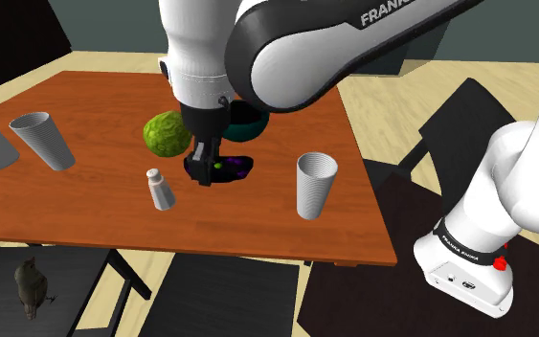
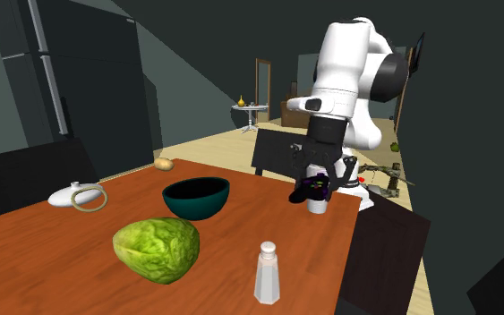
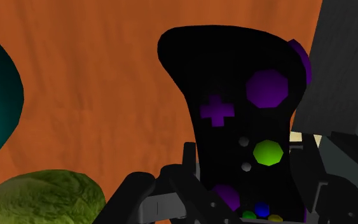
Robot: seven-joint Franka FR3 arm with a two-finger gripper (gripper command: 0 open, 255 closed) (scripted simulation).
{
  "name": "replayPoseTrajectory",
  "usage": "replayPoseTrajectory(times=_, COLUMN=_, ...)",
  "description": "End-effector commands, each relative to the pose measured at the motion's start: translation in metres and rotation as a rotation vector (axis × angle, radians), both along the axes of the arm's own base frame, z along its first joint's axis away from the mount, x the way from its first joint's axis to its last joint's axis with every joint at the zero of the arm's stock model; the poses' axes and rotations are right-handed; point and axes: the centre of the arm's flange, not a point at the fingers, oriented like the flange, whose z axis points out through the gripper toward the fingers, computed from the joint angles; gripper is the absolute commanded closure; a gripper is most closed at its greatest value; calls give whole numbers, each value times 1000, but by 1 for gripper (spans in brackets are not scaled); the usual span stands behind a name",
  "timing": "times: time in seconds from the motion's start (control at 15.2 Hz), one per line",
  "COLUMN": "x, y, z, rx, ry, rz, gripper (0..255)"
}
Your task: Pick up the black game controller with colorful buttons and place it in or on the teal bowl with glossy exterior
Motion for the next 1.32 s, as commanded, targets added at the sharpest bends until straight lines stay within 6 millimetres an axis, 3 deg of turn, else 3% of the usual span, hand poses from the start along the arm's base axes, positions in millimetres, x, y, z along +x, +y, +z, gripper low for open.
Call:
replayPoseTrajectory(times=0.0, x=0, y=-1, z=11, rx=0, ry=0, rz=0, gripper=255)
replayPoseTrajectory(times=0.2, x=0, y=-1, z=22, rx=0, ry=0, rz=0, gripper=255)
replayPoseTrajectory(times=1.25, x=147, y=-152, z=18, rx=0, ry=0, rz=0, gripper=255)
